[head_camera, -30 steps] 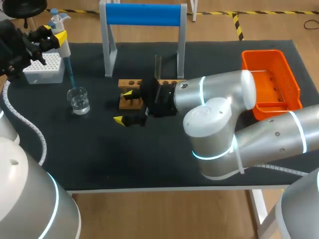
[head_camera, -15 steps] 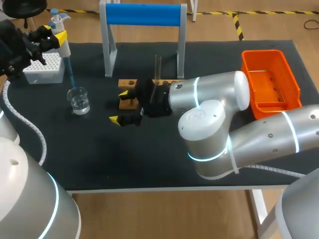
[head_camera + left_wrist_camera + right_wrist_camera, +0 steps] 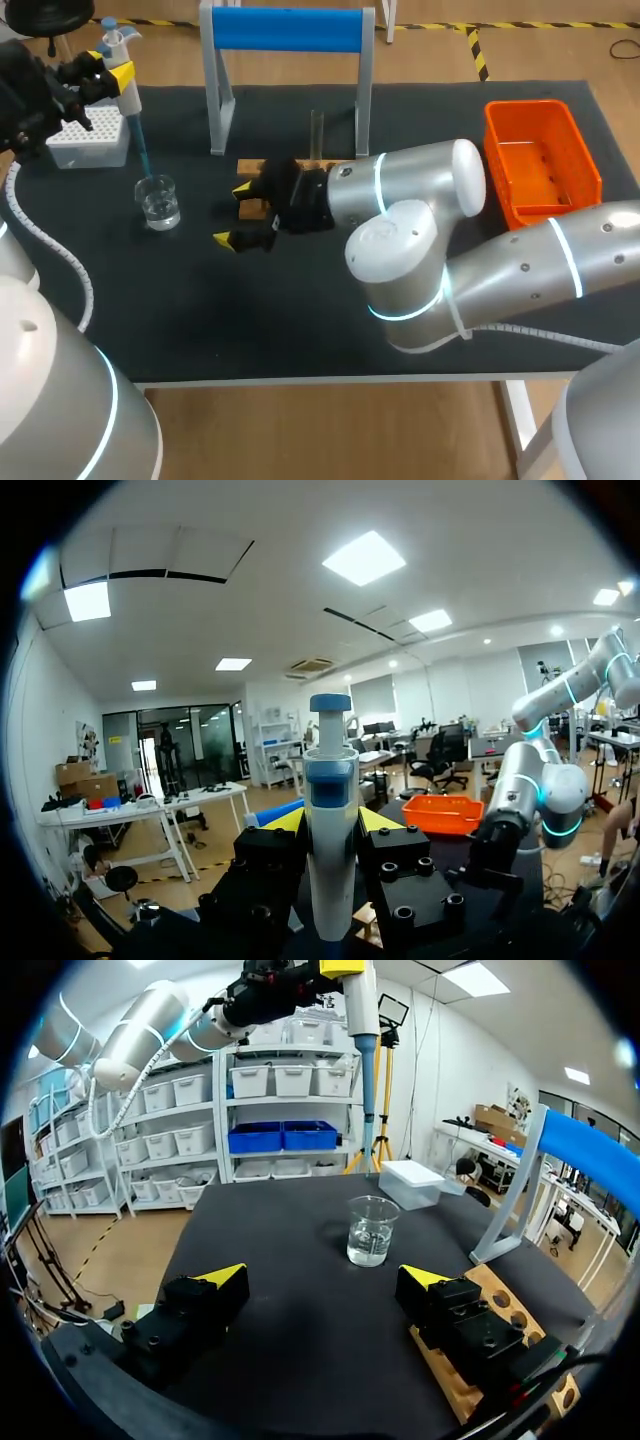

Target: Invert the test tube, pick up the pipette, mount the tip to pipette, aspirate from beaker and dispense into the tube, eject the tip, return the pipette, and cap with the stopper.

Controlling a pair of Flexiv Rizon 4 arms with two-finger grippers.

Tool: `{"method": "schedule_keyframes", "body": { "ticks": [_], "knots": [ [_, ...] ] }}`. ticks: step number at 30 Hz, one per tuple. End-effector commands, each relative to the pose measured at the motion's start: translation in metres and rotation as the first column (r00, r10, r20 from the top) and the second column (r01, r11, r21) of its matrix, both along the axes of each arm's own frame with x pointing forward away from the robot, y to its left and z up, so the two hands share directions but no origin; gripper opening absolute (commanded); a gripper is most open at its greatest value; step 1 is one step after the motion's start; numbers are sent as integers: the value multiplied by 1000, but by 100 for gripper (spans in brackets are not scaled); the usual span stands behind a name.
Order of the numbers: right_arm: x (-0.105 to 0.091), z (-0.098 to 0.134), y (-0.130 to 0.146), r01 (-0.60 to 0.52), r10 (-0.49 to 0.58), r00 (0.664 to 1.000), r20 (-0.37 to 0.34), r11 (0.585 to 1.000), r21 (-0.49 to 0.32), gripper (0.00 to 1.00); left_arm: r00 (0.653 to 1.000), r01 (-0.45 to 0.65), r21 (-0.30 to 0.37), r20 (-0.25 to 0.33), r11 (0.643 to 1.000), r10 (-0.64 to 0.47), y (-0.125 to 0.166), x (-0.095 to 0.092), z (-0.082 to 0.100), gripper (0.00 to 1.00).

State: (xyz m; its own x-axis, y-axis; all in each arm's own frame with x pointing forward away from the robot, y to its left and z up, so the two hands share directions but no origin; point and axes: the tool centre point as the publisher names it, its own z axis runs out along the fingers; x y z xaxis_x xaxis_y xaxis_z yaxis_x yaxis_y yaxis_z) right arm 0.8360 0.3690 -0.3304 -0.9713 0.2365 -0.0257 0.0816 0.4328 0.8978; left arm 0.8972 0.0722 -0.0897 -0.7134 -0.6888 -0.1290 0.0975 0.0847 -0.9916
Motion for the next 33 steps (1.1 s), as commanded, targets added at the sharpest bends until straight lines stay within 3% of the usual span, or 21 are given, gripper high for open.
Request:
{"method": "schedule_keyframes", "body": {
  "ticks": [1, 33],
  "knots": [
    [2, -6, 13, 12, -12, 1000, 5, 1000, -11, 100, 1000, -3, -2, 4, 1000, 3, -1, 0, -1, 0],
    [5, -9, 21, 5, -5, 1000, 5, 1000, -8, 100, 1000, -3, -2, 4, 1000, 3, -1, 0, -1, 0]
  ]
}}
